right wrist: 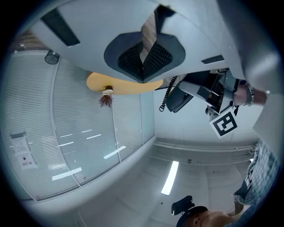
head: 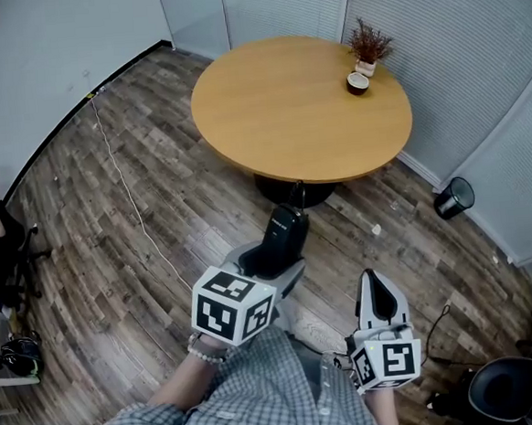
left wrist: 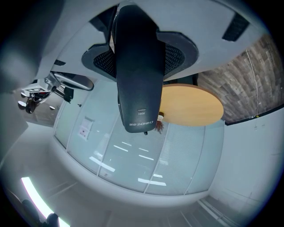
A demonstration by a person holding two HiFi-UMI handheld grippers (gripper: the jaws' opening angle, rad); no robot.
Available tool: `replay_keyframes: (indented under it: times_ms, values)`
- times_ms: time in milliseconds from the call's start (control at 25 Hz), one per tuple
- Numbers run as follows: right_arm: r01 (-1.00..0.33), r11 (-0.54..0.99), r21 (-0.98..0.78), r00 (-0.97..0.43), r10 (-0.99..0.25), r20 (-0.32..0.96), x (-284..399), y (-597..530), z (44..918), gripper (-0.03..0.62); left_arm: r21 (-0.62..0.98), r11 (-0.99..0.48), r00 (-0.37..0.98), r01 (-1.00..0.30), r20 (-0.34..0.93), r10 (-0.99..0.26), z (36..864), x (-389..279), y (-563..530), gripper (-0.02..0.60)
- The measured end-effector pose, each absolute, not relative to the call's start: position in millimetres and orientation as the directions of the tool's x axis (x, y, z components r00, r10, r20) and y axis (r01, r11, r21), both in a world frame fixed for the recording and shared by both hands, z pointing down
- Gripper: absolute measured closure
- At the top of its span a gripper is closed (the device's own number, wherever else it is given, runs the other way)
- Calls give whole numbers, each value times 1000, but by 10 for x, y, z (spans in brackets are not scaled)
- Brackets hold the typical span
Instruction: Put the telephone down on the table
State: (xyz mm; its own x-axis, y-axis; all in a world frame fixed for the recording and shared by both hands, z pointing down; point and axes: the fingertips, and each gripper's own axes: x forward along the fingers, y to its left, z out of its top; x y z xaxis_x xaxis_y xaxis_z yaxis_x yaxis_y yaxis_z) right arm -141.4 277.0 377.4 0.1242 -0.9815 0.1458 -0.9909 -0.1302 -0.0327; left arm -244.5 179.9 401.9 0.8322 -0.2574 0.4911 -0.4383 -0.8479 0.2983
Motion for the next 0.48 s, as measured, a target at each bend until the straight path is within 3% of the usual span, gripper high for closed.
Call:
replay_keyframes:
  times_ms: [480]
  values:
    - [-985,-175,3,174,-974,147,-980,2154,3690,588,290,-869,848,-400,477,-231,3974,-1931,1045,305]
